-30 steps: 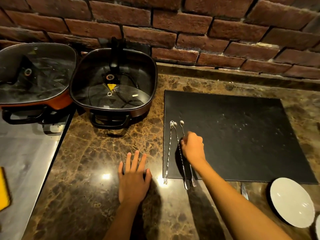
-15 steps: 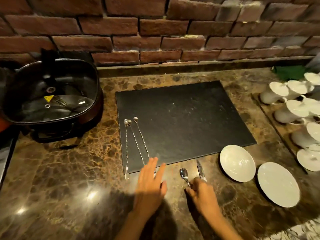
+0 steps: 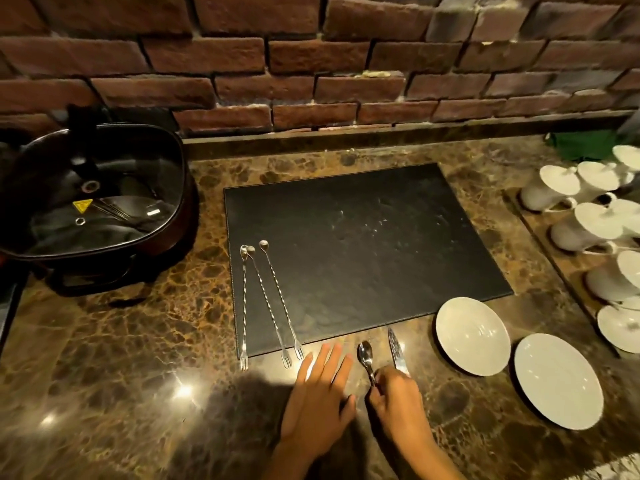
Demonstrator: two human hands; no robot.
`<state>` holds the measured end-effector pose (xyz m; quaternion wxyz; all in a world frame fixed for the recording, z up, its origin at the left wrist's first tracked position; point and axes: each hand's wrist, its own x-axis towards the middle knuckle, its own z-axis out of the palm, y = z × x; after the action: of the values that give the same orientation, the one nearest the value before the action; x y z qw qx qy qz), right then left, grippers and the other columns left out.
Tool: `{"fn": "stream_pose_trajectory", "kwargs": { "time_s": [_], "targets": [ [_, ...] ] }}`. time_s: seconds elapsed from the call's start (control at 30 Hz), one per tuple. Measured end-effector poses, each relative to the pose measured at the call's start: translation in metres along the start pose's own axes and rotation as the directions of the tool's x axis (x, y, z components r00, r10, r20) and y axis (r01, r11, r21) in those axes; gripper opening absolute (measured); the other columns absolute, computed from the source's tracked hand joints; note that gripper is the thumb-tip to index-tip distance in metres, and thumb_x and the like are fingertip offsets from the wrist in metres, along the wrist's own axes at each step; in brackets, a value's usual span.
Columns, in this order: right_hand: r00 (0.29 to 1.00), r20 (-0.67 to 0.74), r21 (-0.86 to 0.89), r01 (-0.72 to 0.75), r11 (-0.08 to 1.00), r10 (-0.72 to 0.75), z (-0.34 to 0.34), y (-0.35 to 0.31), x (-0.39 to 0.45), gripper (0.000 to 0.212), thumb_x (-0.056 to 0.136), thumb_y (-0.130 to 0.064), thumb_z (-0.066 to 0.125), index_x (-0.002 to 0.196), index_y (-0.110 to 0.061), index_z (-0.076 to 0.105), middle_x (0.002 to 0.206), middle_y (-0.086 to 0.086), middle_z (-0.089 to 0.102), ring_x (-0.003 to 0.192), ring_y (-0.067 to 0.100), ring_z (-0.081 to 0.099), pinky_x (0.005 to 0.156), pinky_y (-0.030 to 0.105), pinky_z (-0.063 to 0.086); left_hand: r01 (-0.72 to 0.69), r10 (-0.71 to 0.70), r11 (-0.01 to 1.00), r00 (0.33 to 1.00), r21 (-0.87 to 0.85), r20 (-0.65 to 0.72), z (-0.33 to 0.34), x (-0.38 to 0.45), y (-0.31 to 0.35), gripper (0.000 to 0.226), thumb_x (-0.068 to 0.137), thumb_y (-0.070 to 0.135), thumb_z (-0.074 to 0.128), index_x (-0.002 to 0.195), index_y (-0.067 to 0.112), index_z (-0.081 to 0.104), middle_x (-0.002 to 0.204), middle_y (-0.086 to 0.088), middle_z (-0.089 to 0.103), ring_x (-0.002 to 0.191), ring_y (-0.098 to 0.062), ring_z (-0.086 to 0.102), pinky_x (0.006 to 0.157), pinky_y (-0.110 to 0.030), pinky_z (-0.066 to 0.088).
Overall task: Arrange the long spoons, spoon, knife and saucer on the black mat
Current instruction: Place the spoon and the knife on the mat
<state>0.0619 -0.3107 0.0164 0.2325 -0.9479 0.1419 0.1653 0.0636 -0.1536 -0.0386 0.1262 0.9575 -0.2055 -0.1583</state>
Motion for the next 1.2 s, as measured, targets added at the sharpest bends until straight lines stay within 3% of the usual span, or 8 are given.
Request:
{"fn": "stream_pose_trajectory", "kwargs": {
  "time_s": [0.17, 0.27, 0.4, 0.6, 0.8, 0.93, 1.07, 1.2],
  "targets": [
    [0.996, -0.051, 0.156, 0.078, 0.985, -0.071, -0.019, -0.032, 0.049, 0.011, 0.08, -0.01, 0.055, 0.072, -0.017, 0.052, 0.066, 0.002, 0.06, 0.062, 0.022, 0.057, 0.057, 0.036, 0.043, -0.019, 0.019, 1.0, 1.0, -0.02, -0.007, 0.004, 0.0, -0.002, 0.072, 0.088, 0.056, 0.053, 0.15, 0.021, 0.046, 0.16, -0.005, 0.043, 0.148, -0.024, 0.039, 0.115, -0.047, 0.023],
    [0.98, -0.074, 0.05, 0.189, 0.981, -0.185, -0.027, -0.068, 0.109, 0.004, 0.082, -0.009, 0.054, 0.081, -0.007, 0.058, 0.083, 0.016, 0.064, 0.077, 0.036, 0.06, 0.063, 0.037, 0.043, -0.032, 0.032, 0.999, 0.999, -0.014, 0.008, 0.004, 0.0, -0.004, 0.071, 0.086, 0.056, 0.055, 0.147, 0.022, 0.049, 0.158, -0.005, 0.046, 0.147, -0.024, 0.041, 0.116, -0.046, 0.024],
    [0.969, -0.009, -0.086, 0.247, 0.965, -0.248, -0.026, -0.105, 0.163, 0.011, 0.087, -0.008, 0.051, 0.092, -0.001, 0.057, 0.098, 0.026, 0.061, 0.09, 0.048, 0.059, 0.068, 0.043, 0.045, -0.037, 0.037, 0.999, 0.999, -0.007, 0.023, 0.005, 0.002, -0.005, 0.065, 0.085, 0.053, 0.056, 0.143, 0.024, 0.054, 0.153, -0.002, 0.051, 0.147, -0.025, 0.042, 0.117, -0.045, 0.024],
    [0.948, 0.029, -0.153, 0.317, 0.936, -0.316, -0.017, -0.109, 0.179, 0.009, 0.088, -0.008, 0.052, 0.091, 0.0, 0.055, 0.099, 0.025, 0.059, 0.091, 0.046, 0.057, 0.069, 0.042, 0.043, -0.029, 0.029, 0.999, 1.0, -0.025, 0.006, 0.005, 0.004, -0.004, 0.062, 0.086, 0.052, 0.056, 0.142, 0.026, 0.055, 0.152, 0.0, 0.053, 0.144, -0.024, 0.046, 0.116, -0.044, 0.026],
    [0.979, -0.174, 0.13, 0.128, 0.983, -0.104, -0.043, -0.037, 0.118, 0.007, 0.084, -0.012, 0.063, 0.084, -0.006, 0.059, 0.087, 0.015, 0.065, 0.084, 0.036, 0.06, 0.07, 0.037, 0.042, -0.01, 0.01, 1.0, 1.0, -0.004, 0.004, 0.003, 0.002, -0.003, 0.067, 0.084, 0.051, 0.056, 0.145, 0.024, 0.052, 0.159, -0.002, 0.044, 0.148, -0.024, 0.04, 0.117, -0.046, 0.023],
    [0.985, -0.143, 0.154, -0.077, 0.985, 0.099, -0.026, 0.036, 0.026, 0.02, 0.082, -0.021, 0.069, 0.072, -0.019, 0.051, 0.072, 0.005, 0.062, 0.072, 0.029, 0.063, 0.062, 0.034, 0.044, -0.01, 0.01, 1.0, 1.0, 0.027, 0.023, 0.006, 0.003, -0.002, 0.068, 0.086, 0.052, 0.053, 0.147, 0.022, 0.049, 0.158, -0.007, 0.045, 0.145, -0.028, 0.043, 0.116, -0.049, 0.026],
    [0.983, -0.014, 0.034, -0.184, 0.982, 0.185, -0.008, 0.059, -0.013, 0.015, 0.083, -0.033, 0.064, 0.088, -0.021, 0.056, 0.094, 0.005, 0.066, 0.091, 0.026, 0.063, 0.071, 0.03, 0.044, -0.054, 0.053, 0.998, 0.998, 0.014, 0.023, 0.0, 0.018, 0.016, 0.069, 0.079, 0.053, 0.056, 0.142, 0.026, 0.056, 0.151, -0.007, 0.054, 0.139, -0.03, 0.053, 0.117, -0.051, 0.036],
    [0.984, -0.007, 0.01, -0.176, 0.984, 0.176, -0.007, 0.057, -0.017, 0.02, 0.086, -0.026, 0.055, 0.103, -0.016, 0.058, 0.105, 0.005, 0.063, 0.097, 0.022, 0.061, 0.08, 0.031, 0.045, -0.092, 0.091, 0.996, 0.995, -0.017, -0.045, -0.006, 0.033, 0.042, 0.066, 0.079, 0.046, 0.066, 0.142, 0.026, 0.058, 0.152, -0.005, 0.053, 0.141, -0.027, 0.05, 0.116, -0.049, 0.028]
  ]
}}
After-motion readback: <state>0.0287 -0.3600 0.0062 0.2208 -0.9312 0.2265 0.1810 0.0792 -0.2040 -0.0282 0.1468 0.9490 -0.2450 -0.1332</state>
